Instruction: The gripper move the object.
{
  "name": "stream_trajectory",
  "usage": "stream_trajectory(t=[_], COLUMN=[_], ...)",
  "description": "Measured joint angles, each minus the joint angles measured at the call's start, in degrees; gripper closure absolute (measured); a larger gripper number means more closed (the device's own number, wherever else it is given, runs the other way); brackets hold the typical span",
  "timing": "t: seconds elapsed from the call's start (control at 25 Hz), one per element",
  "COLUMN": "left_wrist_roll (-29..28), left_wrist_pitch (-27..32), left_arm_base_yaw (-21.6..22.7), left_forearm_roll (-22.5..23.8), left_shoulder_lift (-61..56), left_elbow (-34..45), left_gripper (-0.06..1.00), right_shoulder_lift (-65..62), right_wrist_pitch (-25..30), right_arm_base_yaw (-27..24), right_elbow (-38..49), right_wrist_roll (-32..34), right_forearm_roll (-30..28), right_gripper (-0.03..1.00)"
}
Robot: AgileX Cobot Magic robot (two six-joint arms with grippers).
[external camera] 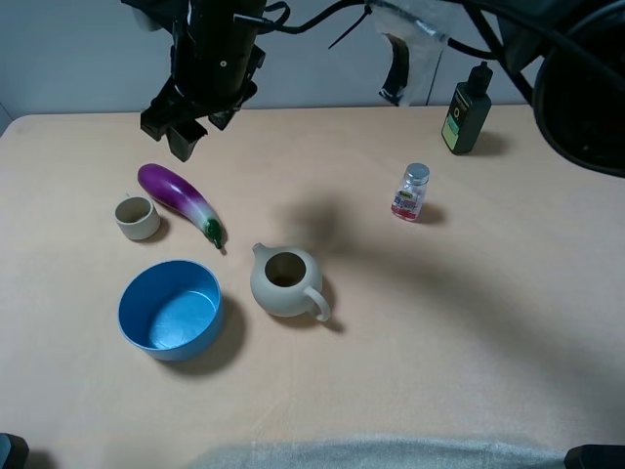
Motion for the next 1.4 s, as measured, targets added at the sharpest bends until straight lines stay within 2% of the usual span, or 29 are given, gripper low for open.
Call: stream_trajectory(t=[0.32, 0.84, 1.2, 1.4], left_wrist_roll=[0.0, 0.0, 0.0, 0.0], left_wrist_pitch=[0.0, 0.0, 0.0, 0.0], left_arm_base_yaw=[0.0, 0.0, 0.0, 0.0], left_forearm_roll=[0.0, 0.0, 0.0, 0.0], left_shoulder_lift=[0.0, 0.0, 0.0, 0.0], left_elbow=[0.0, 0.0, 0.0, 0.0], left_gripper=[-0.05, -0.05, -0.05, -0.05], right_shoulder_lift=[-5.2, -16.0, -28.5, -35.0], right_wrist_pitch=[7.6, 8.3, 8.3, 8.3], right_arm_base_yaw=[-2.2, -7.0, -12.6, -15.6], right_elbow=[0.0, 1.3, 13.8, 20.0], right_wrist_roll=[1.1, 1.8, 3.5, 4.8], right_forearm_roll=[1.0, 2.0, 1.9, -0.9], right_gripper=[0.45, 0.39, 0.32, 0.29])
